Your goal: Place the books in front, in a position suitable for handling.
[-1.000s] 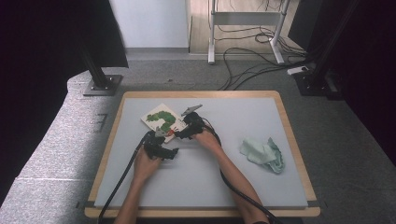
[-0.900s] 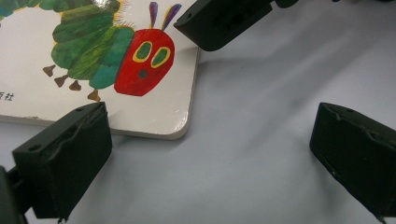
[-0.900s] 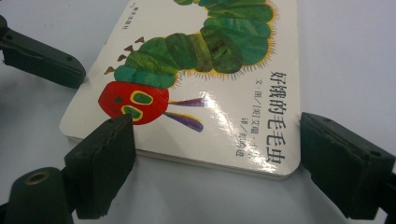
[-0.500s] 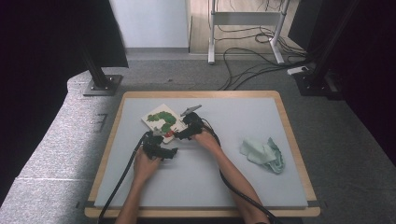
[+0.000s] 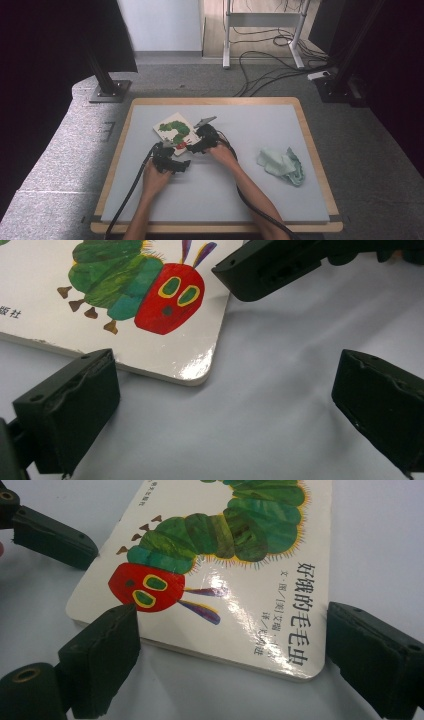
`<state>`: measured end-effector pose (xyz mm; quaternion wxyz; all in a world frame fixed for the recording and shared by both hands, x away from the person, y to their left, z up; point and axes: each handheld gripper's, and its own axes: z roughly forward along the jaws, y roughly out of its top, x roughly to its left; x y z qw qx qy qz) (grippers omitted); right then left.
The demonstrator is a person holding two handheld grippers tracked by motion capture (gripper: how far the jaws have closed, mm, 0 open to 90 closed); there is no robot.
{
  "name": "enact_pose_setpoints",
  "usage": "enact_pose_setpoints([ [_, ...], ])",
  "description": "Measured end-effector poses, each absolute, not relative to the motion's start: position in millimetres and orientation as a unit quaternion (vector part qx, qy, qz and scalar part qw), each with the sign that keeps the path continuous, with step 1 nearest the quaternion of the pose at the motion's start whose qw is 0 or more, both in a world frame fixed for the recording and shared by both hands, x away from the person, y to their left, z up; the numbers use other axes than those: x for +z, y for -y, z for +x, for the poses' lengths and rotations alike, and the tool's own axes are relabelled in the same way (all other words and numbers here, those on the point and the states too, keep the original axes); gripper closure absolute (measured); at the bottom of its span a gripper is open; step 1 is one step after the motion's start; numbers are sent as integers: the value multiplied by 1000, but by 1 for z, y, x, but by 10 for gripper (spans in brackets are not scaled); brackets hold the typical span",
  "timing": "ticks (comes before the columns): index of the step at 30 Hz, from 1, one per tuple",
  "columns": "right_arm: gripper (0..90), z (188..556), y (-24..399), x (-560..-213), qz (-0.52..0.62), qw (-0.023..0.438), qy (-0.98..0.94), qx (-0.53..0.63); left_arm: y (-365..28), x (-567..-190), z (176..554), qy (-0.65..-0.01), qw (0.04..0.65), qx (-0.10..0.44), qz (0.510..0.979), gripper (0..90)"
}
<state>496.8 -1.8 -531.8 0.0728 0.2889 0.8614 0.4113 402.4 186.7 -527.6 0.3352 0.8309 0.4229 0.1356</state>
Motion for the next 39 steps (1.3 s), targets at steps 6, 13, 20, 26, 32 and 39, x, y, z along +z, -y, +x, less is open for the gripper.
enact_pose_setpoints([
  [6,83,486,8,-532,287,67,-862,413,-186,-527,395,-419,338,131,833,0],
  [13,83,471,17,-532,279,63,-864,414,-181,-527,381,-409,340,127,837,0],
  [20,85,457,27,-532,271,58,-866,416,-177,-527,369,-401,342,122,841,0],
  [26,79,445,33,-532,271,63,-866,414,-172,-527,361,-397,339,125,844,0],
  [32,76,434,40,-532,274,58,-865,417,-168,-527,352,-393,342,119,846,0],
  [39,95,423,45,-532,279,69,-864,413,-171,-525,352,-385,349,99,849,0],
])
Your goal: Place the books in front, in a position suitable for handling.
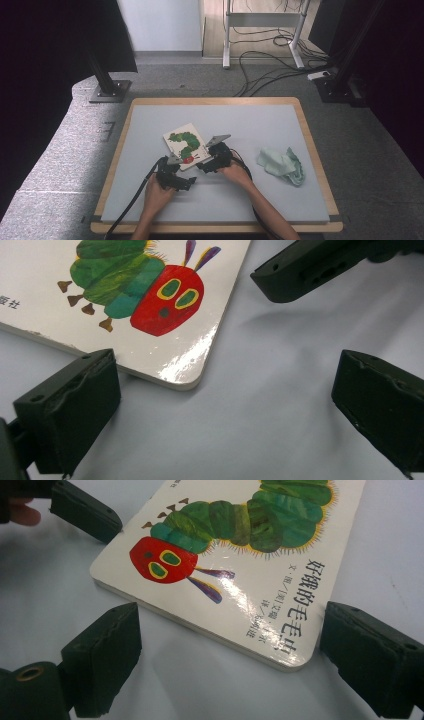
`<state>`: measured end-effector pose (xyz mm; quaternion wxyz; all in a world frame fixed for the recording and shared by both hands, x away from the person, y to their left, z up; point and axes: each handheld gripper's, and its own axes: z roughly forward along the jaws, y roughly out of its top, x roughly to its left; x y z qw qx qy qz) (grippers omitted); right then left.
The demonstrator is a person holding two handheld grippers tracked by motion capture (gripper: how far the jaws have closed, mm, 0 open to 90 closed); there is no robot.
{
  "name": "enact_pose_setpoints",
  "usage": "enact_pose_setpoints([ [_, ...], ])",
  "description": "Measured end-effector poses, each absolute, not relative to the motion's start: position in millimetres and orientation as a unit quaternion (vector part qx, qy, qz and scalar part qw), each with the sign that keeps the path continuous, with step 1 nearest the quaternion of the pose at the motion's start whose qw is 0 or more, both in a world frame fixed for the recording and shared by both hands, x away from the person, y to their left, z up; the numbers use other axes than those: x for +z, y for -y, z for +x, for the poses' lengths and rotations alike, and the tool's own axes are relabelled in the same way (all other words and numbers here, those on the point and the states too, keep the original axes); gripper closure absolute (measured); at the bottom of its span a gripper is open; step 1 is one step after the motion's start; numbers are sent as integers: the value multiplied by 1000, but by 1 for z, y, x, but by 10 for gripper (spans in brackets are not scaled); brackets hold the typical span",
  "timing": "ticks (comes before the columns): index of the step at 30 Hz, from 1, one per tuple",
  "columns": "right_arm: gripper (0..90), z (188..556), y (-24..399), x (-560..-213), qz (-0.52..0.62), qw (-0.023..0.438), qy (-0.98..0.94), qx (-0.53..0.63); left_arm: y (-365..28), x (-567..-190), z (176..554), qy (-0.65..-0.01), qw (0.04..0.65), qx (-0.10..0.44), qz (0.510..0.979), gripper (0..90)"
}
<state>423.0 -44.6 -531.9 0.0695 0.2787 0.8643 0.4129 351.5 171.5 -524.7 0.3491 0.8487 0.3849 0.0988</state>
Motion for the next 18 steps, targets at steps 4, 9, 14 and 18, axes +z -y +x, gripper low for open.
enact_pose_setpoints([
  [4,99,422,48,-531,285,73,-860,417,-183,-518,357,-379,349,129,847,4],
  [9,99,419,60,-531,287,80,-859,416,-197,-512,378,-375,349,137,848,17],
  [14,98,412,75,-526,293,85,-853,424,-195,-506,404,-367,344,145,852,17],
  [18,98,408,85,-524,301,81,-848,428,-191,-508,424,-365,334,145,857,16],
])
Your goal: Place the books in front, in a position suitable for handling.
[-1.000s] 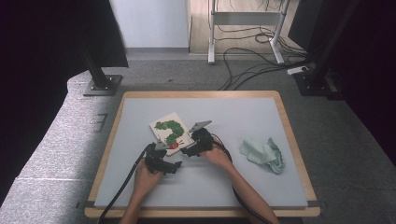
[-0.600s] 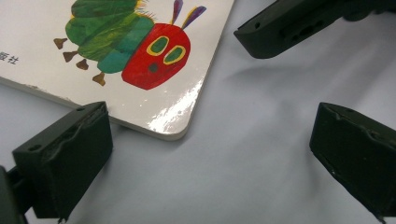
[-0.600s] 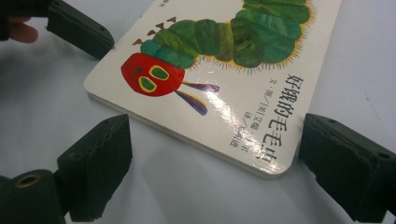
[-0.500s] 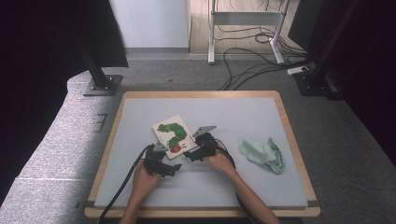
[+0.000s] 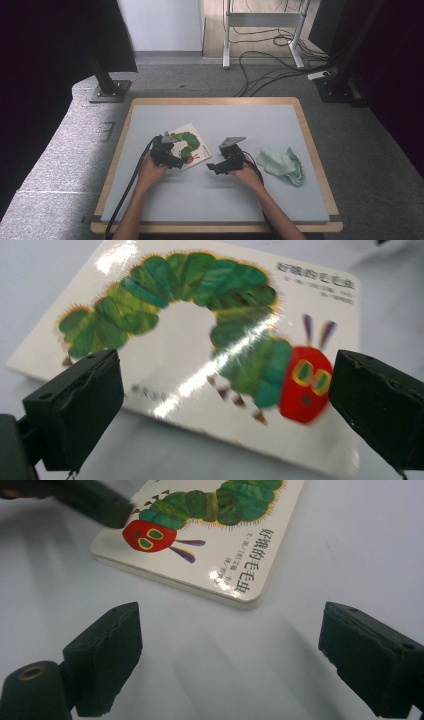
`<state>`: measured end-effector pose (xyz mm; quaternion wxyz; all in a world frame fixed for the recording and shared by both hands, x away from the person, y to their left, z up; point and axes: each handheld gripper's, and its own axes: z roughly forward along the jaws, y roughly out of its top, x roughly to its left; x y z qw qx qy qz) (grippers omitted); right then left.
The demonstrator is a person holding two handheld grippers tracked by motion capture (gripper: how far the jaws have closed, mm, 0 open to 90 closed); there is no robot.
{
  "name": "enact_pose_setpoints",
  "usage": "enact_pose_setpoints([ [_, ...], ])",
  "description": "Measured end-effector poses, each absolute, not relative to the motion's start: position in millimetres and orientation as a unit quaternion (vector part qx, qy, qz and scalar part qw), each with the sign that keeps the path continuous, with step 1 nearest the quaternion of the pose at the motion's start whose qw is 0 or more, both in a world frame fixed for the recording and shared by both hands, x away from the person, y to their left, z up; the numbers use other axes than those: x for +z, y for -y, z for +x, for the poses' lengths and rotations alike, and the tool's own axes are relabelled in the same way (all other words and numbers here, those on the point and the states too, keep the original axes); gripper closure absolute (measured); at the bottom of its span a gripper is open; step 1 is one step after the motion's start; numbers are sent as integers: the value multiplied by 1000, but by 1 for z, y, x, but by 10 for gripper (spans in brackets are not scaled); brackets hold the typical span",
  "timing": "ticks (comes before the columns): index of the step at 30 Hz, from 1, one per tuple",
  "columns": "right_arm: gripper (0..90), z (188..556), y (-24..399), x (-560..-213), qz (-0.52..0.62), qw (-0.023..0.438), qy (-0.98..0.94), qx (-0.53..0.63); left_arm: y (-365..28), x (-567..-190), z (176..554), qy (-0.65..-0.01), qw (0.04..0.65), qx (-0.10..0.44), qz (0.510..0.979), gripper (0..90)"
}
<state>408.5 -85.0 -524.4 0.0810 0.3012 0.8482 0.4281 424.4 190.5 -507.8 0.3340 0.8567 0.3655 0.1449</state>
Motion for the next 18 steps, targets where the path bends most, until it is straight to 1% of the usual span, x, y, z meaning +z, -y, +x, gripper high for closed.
enact_pose_setpoints([
  [4,97,405,91,-525,301,76,-848,430,-190,-513,444,-371,317,152,859,16],
  [7,97,402,95,-526,299,73,-849,430,-197,-517,455,-386,344,161,841,18],
  [11,97,395,101,-526,295,70,-850,430,-202,-515,468,-390,336,165,841,10],
  [16,97,386,106,-528,293,66,-853,427,-209,-522,479,-398,363,180,823,6],
  [18,97,383,107,-530,292,63,-855,424,-216,-524,483,-413,372,166,815,9],
])
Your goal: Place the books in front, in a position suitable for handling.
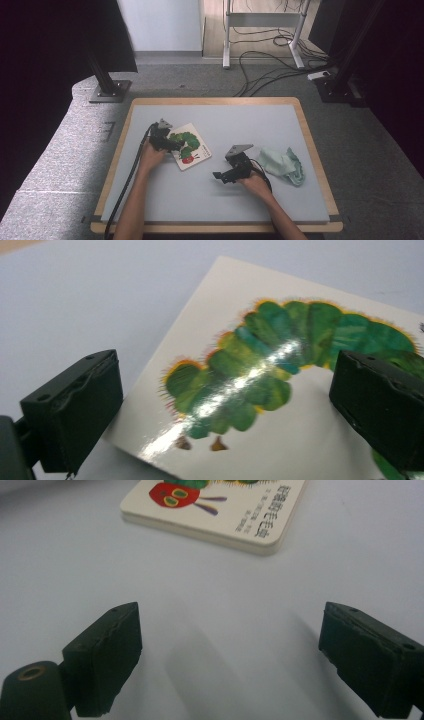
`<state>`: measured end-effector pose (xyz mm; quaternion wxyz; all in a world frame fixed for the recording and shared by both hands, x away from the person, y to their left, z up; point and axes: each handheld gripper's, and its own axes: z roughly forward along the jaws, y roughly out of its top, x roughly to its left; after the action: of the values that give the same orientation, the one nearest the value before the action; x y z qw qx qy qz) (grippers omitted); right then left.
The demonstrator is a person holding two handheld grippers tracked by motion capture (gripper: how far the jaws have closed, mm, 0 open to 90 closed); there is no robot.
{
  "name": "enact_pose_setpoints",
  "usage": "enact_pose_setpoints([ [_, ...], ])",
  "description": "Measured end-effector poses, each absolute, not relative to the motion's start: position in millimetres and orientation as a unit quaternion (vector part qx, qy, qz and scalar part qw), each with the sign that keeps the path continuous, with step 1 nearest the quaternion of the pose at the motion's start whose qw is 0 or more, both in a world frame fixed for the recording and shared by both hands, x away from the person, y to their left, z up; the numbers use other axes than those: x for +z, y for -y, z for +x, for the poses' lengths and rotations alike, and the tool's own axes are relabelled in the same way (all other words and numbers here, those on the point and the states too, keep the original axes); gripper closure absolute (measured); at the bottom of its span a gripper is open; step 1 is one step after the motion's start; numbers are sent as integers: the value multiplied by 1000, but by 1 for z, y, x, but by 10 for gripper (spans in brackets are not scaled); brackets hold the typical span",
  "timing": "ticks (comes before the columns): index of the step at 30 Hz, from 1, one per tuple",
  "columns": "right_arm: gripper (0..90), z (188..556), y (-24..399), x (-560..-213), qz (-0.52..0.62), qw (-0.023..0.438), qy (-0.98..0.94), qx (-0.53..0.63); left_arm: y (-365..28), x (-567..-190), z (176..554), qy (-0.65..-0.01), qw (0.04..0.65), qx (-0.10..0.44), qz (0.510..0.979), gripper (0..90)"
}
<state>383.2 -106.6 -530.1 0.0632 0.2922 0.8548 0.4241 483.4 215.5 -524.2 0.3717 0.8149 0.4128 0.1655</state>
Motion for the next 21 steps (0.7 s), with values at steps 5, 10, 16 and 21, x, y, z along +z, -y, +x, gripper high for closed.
enact_pose_setpoints([
  [5,97,379,108,-532,290,63,-857,420,-222,-525,487,-423,387,142,807,30],
  [10,97,376,108,-532,289,61,-858,420,-218,-524,483,-409,372,144,821,18],
  [16,97,373,109,-532,288,59,-858,422,-209,-520,474,-397,350,127,839,0],
  [21,98,368,109,-532,288,59,-858,421,-199,-517,463,-391,334,114,850,0],
])
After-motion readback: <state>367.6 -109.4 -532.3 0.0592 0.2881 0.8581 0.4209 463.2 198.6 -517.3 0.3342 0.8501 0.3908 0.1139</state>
